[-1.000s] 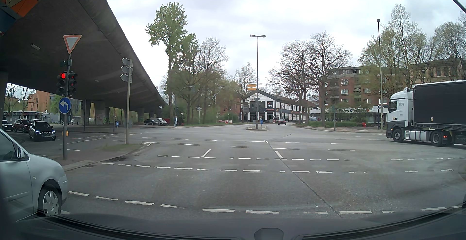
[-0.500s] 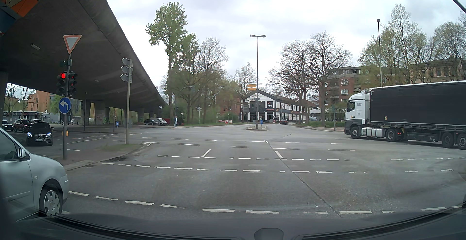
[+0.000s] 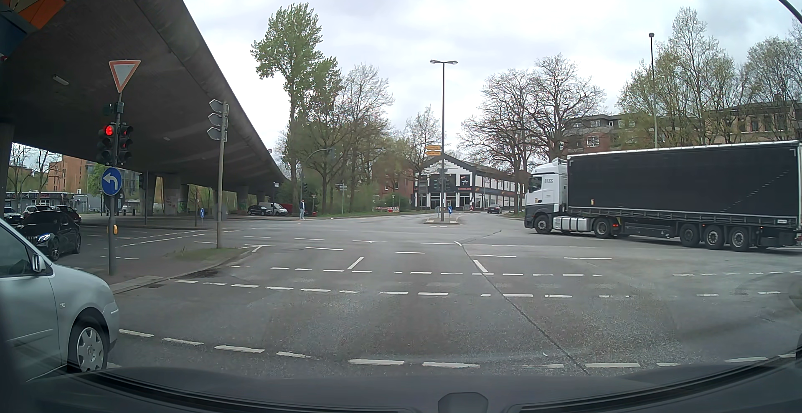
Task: Follow the waypoints while adhering to traffic rules and regulations
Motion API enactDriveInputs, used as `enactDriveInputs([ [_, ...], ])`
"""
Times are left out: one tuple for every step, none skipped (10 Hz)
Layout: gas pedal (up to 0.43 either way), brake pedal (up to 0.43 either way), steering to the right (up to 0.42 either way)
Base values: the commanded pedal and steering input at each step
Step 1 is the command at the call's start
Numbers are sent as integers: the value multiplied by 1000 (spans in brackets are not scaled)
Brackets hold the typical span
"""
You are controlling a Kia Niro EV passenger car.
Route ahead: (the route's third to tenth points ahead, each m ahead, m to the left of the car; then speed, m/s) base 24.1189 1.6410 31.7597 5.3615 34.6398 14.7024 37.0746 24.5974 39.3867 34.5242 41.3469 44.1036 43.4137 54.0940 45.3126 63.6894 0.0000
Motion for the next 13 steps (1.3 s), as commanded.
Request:
enactDriveInputs([
  [0, 280, -11],
  [0, 280, -11],
  [0, 280, -11],
  [0, 280, -11],
  [0, 287, -11],
  [0, 280, -11],
  [0, 280, -11],
  [0, 280, -11],
  [0, 280, -11],
  [0, 226, -11],
  [0, 0, -11],
  [0, 6, -11],
  [0, 6, -11],
])
